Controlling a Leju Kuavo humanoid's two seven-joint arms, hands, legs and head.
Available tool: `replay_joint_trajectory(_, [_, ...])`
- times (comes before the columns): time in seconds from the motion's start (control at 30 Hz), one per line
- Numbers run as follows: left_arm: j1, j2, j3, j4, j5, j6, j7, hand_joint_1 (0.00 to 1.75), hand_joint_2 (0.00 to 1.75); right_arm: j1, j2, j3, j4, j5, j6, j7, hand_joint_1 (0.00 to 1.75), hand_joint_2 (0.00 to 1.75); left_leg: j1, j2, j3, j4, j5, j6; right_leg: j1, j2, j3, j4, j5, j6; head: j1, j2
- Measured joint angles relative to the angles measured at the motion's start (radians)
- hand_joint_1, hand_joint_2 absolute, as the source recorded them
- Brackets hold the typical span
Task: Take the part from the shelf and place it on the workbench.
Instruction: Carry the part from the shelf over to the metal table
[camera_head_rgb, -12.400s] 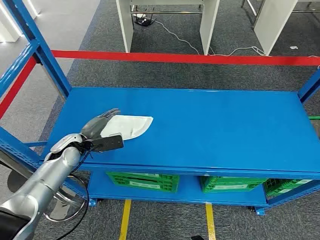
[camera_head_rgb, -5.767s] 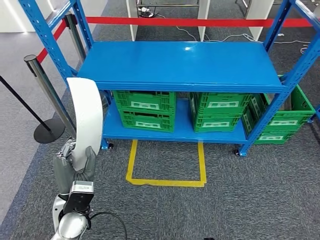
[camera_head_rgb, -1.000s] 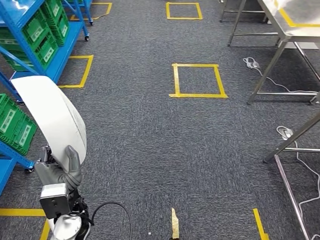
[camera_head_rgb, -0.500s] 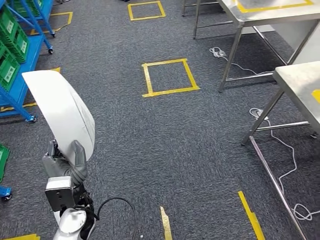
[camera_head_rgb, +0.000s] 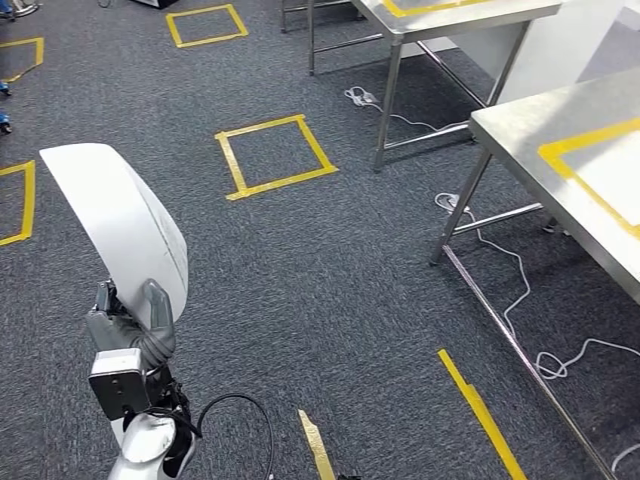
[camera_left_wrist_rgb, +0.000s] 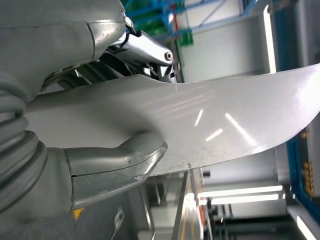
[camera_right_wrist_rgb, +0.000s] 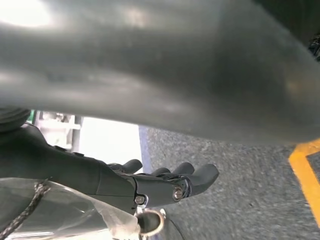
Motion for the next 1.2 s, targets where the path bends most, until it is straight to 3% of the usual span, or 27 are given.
replay_joint_trajectory(0.03, [-0.002, 0.001, -0.002, 0.005, 0.004, 0.0, 0.0, 1.75, 1.75, 0.0, 0.0, 0.0, 0.0, 0.001, 0.0, 0.0, 0.0, 0.0, 0.0, 0.015, 0.0, 0.0, -0.001, -0.001, -0.003, -0.005, 0.013, -0.018, 0.017, 0.003, 0.0, 0.0])
replay_joint_trajectory(0.1, [-0.004, 0.002, -0.01, 0.013, 0.004, 0.0, 0.0, 1.75, 1.75, 0.0, -0.001, 0.0, 0.0, 0.003, 0.002, 0.0, 0.0, 0.0, 0.0, 0.04, 0.003, 0.001, -0.004, -0.007, -0.005, -0.035, 0.09, -0.149, 0.071, 0.007, 0.0, 0.0])
replay_joint_trajectory(0.17, [-0.004, 0.004, -0.016, 0.017, -0.006, 0.0, 0.0, 1.75, 1.75, -0.003, -0.001, -0.002, 0.0, 0.003, 0.007, 0.001, 0.0, 0.0, -0.004, 0.059, 0.006, 0.004, -0.01, -0.017, -0.002, -0.067, 0.158, -0.26, 0.099, 0.0, -0.001, 0.0])
replay_joint_trajectory(0.2, [-0.004, 0.005, -0.017, 0.02, -0.011, -0.001, 0.0, 1.75, 1.75, -0.004, -0.001, -0.004, 0.0, 0.004, 0.006, 0.0, 0.0, 0.0, -0.007, 0.067, 0.008, 0.005, -0.011, -0.022, 0.001, -0.073, 0.169, -0.279, 0.099, -0.006, -0.003, 0.0])
replay_joint_trajectory(0.27, [-0.001, 0.007, -0.015, 0.023, -0.004, -0.003, 0.0, 1.75, 1.75, -0.004, -0.002, -0.01, 0.0, 0.007, -0.015, -0.002, 0.0, 0.0, -0.007, 0.083, 0.011, 0.005, -0.013, -0.032, 0.004, -0.053, 0.17, -0.278, 0.101, -0.021, -0.005, 0.0])
replay_joint_trajectory(0.3, [0.002, 0.009, -0.011, 0.022, 0.007, -0.004, 0.0, 1.75, 1.75, -0.003, -0.003, -0.014, 0.0, 0.008, -0.031, -0.002, 0.0, 0.0, -0.004, 0.077, 0.012, 0.01, -0.02, -0.038, 0.004, -0.043, 0.17, -0.279, 0.102, -0.028, -0.006, 0.0])
replay_joint_trajectory(0.37, [0.011, 0.017, 0.003, 0.016, 0.031, -0.007, 0.0, 1.75, 1.75, -0.003, -0.008, -0.023, -0.001, 0.007, -0.057, -0.002, 0.0, 0.0, 0.001, 0.034, -0.008, 0.067, -0.061, -0.047, 0.0, -0.023, 0.173, -0.283, 0.106, -0.041, -0.01, 0.0])
replay_joint_trajectory(0.43, [0.027, 0.027, 0.022, 0.013, 0.046, -0.01, -0.001, 1.75, 1.75, -0.004, -0.012, -0.031, -0.002, 0.003, -0.062, -0.002, 0.0, 0.0, 0.003, -0.014, -0.065, 0.199, -0.127, -0.05, 0.0, 0.0, 0.173, -0.283, 0.107, -0.048, -0.013, 0.0])
replay_joint_trajectory(0.47, [0.038, 0.032, 0.03, 0.011, 0.052, -0.012, -0.001, 1.75, 1.75, -0.004, -0.013, -0.036, -0.003, 0.001, -0.06, -0.003, 0.0, 0.0, 0.003, -0.021, -0.095, 0.262, -0.149, -0.05, 0.002, 0.014, 0.173, -0.283, 0.107, -0.049, -0.013, 0.0])
replay_joint_trajectory(0.5, [0.047, 0.035, 0.037, 0.009, 0.057, -0.013, 0.0, 1.75, 1.75, -0.003, -0.013, -0.04, -0.003, 0.0, -0.06, -0.003, 0.0, 0.0, 0.003, -0.024, -0.114, 0.298, -0.153, -0.048, 0.004, 0.028, 0.174, -0.283, 0.107, -0.05, -0.014, 0.0])
replay_joint_trajectory(0.53, [0.054, 0.039, 0.044, 0.006, 0.06, -0.015, 0.0, 1.75, 1.75, -0.002, -0.013, -0.045, -0.003, -0.002, -0.061, -0.003, 0.0, 0.0, 0.002, -0.027, -0.117, 0.296, -0.136, -0.045, 0.005, 0.042, 0.175, -0.282, 0.107, -0.05, -0.013, 0.0])
replay_joint_trajectory(0.57, [0.057, 0.043, 0.049, 0.003, 0.062, -0.018, 0.0, 1.75, 1.75, -0.002, -0.013, -0.05, -0.003, -0.004, -0.065, -0.002, 0.0, 0.0, 0.002, -0.033, -0.102, 0.254, -0.102, -0.041, 0.006, 0.056, 0.176, -0.282, 0.107, -0.05, -0.013, 0.0])
replay_joint_trajectory(0.63, [0.057, 0.048, 0.06, -0.001, 0.062, -0.024, -0.001, 1.75, 1.75, -0.002, -0.013, -0.06, -0.003, -0.01, -0.077, -0.002, 0.0, 0.0, 0.003, -0.084, -0.047, 0.116, -0.028, -0.03, 0.008, 0.081, 0.176, -0.28, 0.107, -0.048, -0.013, 0.0])
replay_joint_trajectory(0.7, [0.057, 0.051, 0.069, -0.003, 0.058, -0.029, -0.001, 1.75, 1.75, -0.004, -0.013, -0.072, -0.004, -0.025, -0.091, -0.002, 0.0, 0.0, 0.004, -0.131, -0.014, 0.03, -0.001, -0.026, 0.005, 0.105, 0.166, -0.276, 0.11, -0.04, -0.012, 0.0])
replay_joint_trajectory(0.73, [0.057, 0.051, 0.072, -0.005, 0.052, -0.029, -0.001, 1.75, 1.75, -0.004, -0.013, -0.082, -0.006, -0.045, -0.096, -0.003, 0.0, 0.0, 0.003, -0.134, -0.012, 0.021, -0.004, -0.026, 0.003, 0.117, 0.161, -0.275, 0.112, -0.033, -0.013, 0.0])
replay_joint_trajectory(0.8, [0.058, 0.051, 0.073, -0.018, 0.032, -0.024, -0.001, 1.75, 1.75, -0.005, -0.013, -0.117, -0.011, -0.106, -0.106, -0.004, 0.0, 0.0, 0.003, -0.108, -0.009, 0.013, 0.0, -0.02, 0.0, 0.13, 0.148, -0.275, 0.115, -0.02, -0.012, 0.0])
replay_joint_trajectory(0.87, [0.06, 0.051, 0.066, -0.037, 0.008, -0.016, -0.001, 1.75, 1.75, -0.007, -0.014, -0.162, -0.016, -0.148, -0.114, -0.004, 0.0, 0.0, 0.006, -0.078, -0.005, 0.003, 0.005, -0.01, 0.003, 0.082, 0.121, -0.23, 0.085, -0.011, -0.006, 0.0])
replay_joint_trajectory(0.93, [0.066, 0.051, 0.061, -0.047, -0.008, -0.011, -0.002, 1.75, 1.75, -0.01, -0.015, -0.193, -0.02, -0.154, -0.117, -0.001, 0.0, 0.0, 0.005, -0.045, -0.005, 0.001, 0.005, -0.005, 0.004, 0.018, 0.063, -0.107, 0.018, -0.003, -0.001, 0.0])
replay_joint_trajectory(1.0, [0.072, 0.051, 0.058, -0.047, -0.014, -0.01, -0.002, 1.75, 1.75, -0.012, -0.016, -0.21, -0.023, -0.154, -0.117, 0.0, 0.0, 0.0, 0.003, -0.012, -0.005, 0.001, 0.003, -0.004, 0.001, 0.0, 0.014, 0.0, -0.021, 0.004, -0.002, 0.0])
replay_joint_trajectory(1.03, [0.073, 0.051, 0.057, -0.047, -0.015, -0.01, -0.002, 1.75, 1.75, -0.012, -0.016, -0.217, -0.025, -0.154, -0.117, 0.0, 0.0, 0.0, 0.003, 0.003, -0.005, 0.001, 0.002, -0.005, -0.001, -0.003, 0.015, 0.003, -0.013, 0.006, -0.001, 0.0])
replay_joint_trajectory(1.07, [0.074, 0.051, 0.056, -0.047, -0.016, -0.01, -0.002, 1.75, 1.75, -0.011, -0.017, -0.223, -0.026, -0.154, -0.117, 0.001, 0.0, 0.0, 0.004, 0.016, -0.003, 0.001, 0.0, -0.006, -0.002, -0.009, 0.038, -0.036, 0.012, 0.007, -0.002, 0.0])
replay_joint_trajectory(1.13, [0.074, 0.05, 0.054, -0.047, -0.016, -0.01, -0.002, 1.75, 1.75, -0.012, -0.02, -0.232, -0.029, -0.154, -0.117, 0.002, 0.0, 0.0, 0.001, 0.04, 0.003, 0.002, -0.005, -0.013, 0.0, -0.046, 0.123, -0.181, 0.07, 0.006, -0.001, 0.0])
replay_joint_trajectory(1.2, [0.074, 0.05, 0.054, -0.049, -0.017, -0.01, -0.002, 1.75, 1.75, -0.016, -0.021, -0.238, -0.032, -0.154, -0.117, 0.002, 0.0, 0.0, -0.004, 0.058, 0.008, 0.004, -0.011, -0.023, 0.005, -0.074, 0.176, -0.271, 0.093, -0.006, -0.003, 0.0])
